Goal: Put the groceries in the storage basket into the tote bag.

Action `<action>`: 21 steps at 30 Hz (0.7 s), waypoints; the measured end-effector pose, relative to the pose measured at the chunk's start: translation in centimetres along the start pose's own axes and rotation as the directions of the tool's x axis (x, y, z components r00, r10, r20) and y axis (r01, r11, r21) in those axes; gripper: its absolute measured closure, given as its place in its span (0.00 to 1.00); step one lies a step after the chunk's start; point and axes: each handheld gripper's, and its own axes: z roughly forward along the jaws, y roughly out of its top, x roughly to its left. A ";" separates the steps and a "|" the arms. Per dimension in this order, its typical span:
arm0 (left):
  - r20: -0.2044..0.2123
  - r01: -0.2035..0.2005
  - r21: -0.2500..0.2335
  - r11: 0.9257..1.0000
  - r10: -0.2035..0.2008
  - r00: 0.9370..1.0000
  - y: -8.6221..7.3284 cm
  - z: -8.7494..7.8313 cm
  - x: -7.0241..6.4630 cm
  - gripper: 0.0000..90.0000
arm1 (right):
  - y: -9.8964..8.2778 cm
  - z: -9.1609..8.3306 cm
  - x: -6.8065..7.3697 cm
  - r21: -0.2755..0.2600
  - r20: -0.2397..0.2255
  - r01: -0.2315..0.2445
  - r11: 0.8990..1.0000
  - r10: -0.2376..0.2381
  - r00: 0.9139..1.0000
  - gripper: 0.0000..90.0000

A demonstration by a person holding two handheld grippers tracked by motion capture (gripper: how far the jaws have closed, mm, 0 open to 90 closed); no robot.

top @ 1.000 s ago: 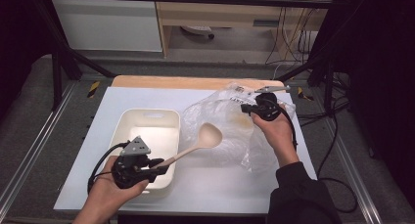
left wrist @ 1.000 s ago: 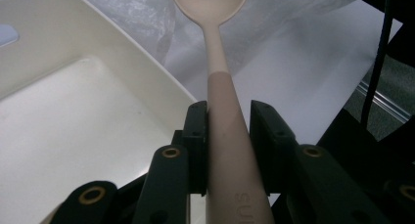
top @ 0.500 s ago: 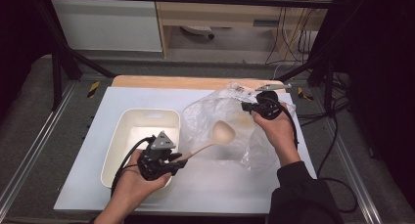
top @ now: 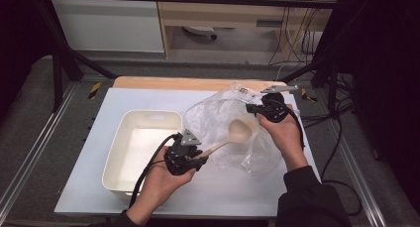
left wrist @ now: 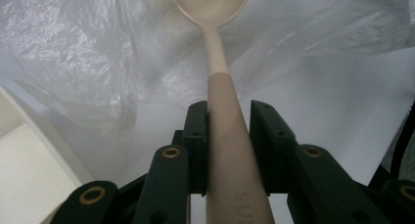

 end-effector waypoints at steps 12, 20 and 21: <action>-0.024 -0.017 -0.022 1.000 0.016 1.000 2.0 2.0 -0.9 0.77 | 0.1 -0.4 0.2 -0.015 0.002 0.005 1.000 -0.005 1.000 1.00; -0.023 -0.018 -0.035 0.999 0.017 1.000 2.8 3.5 -1.5 0.77 | 0.5 -0.9 0.7 -0.031 0.002 0.021 0.999 -0.021 1.000 1.00; -0.028 -0.027 -0.041 0.999 0.026 0.999 2.8 3.7 -1.6 0.77 | 0.6 -1.0 0.7 -0.034 0.002 0.025 0.999 -0.025 1.000 1.00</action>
